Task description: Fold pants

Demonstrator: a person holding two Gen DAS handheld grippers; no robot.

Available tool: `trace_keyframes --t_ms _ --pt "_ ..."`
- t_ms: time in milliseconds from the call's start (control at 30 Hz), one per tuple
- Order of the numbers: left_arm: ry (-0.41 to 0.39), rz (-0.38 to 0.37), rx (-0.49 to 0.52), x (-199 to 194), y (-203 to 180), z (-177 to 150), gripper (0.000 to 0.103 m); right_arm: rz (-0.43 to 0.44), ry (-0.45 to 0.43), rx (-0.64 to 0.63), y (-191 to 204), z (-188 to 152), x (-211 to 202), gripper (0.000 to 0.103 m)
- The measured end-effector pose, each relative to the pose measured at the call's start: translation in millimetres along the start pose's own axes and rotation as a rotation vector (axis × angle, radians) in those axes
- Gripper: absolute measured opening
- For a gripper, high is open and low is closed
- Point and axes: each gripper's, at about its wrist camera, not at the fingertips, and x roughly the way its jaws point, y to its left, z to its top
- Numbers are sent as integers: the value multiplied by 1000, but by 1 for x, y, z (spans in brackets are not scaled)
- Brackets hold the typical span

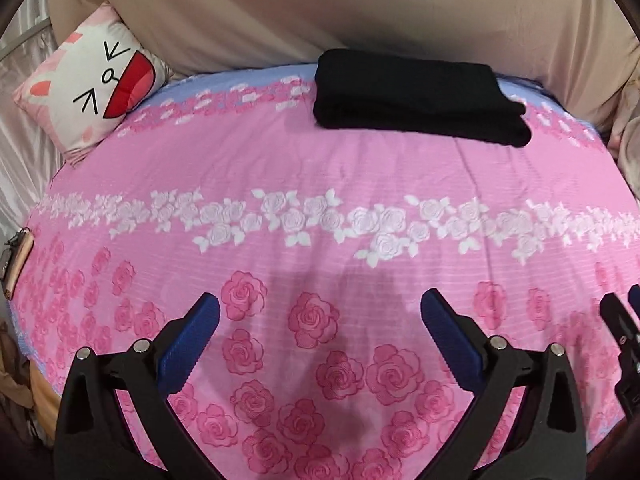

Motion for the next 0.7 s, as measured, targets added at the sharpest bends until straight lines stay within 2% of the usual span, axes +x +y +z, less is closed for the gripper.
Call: trace_keyframes --t_ms 200,400,500,700 --pt "31 -28 -5 14 1 -3 98 -21 10 20 2 3 14 78" --pt "-31 -33 9 3 -1 0 98 -31 -10 7 12 7 14 83" --pt "-67 -13 22 0 -4 1 98 -41 -14 -2 15 7 18 84" --pt "-84 -22 38 0 -7 1 98 -34 15 -14 20 3 26 84"
